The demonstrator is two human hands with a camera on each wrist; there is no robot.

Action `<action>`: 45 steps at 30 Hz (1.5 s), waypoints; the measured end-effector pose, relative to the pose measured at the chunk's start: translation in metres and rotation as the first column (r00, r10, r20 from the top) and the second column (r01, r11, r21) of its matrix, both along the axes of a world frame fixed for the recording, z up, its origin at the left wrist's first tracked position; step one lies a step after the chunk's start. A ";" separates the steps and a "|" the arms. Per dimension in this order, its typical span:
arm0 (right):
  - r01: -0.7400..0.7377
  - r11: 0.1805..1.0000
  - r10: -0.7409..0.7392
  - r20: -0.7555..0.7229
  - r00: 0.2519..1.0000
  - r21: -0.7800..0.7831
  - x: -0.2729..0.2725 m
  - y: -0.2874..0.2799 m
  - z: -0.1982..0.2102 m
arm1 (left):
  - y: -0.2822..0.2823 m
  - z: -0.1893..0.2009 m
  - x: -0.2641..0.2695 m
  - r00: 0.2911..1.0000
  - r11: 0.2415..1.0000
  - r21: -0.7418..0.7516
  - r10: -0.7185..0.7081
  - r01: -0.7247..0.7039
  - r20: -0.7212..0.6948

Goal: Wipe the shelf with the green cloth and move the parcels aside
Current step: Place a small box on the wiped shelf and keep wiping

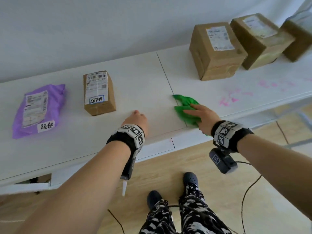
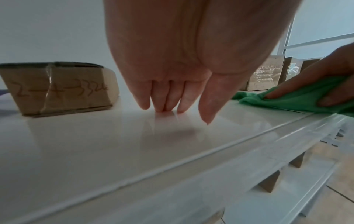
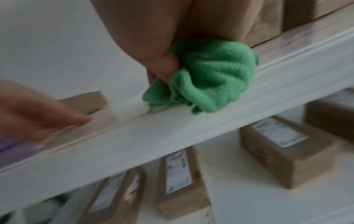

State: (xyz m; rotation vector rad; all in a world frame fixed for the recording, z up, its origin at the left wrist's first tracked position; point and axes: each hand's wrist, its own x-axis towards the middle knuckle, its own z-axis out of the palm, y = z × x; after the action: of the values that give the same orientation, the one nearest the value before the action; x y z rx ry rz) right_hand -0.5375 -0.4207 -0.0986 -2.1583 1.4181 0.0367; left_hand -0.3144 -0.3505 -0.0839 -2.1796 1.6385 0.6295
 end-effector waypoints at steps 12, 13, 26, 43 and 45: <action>-0.250 0.968 0.250 0.011 0.968 -0.010 0.025 0.049 -0.014 | 0.003 0.008 -0.026 0.996 0.994 -0.079 -0.078 0.074 -0.044; -0.204 0.979 0.205 0.018 0.979 -0.018 0.015 0.040 -0.012 | 0.003 0.009 -0.028 0.996 0.993 -0.079 -0.088 0.085 -0.032; -0.297 0.950 0.308 -0.151 0.939 0.092 -0.024 -0.002 0.010 | -0.036 0.031 -0.084 0.997 0.995 -0.098 -0.043 0.037 -0.058; 0.117 0.947 -0.088 0.109 0.990 -0.300 -0.110 -0.152 0.075 | -0.161 0.068 -0.172 0.900 0.884 -0.310 0.224 -0.349 -0.374; 0.107 0.972 -0.099 0.049 0.994 -0.208 -0.113 -0.169 0.074 | -0.175 0.067 -0.179 0.883 0.862 -0.335 0.230 -0.380 -0.409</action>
State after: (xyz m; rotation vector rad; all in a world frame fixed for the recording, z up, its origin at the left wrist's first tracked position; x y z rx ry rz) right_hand -0.6504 -0.5892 -0.0242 -2.2350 1.5714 -0.2008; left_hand -0.4938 -0.5252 -0.0170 -2.8133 1.7249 0.8841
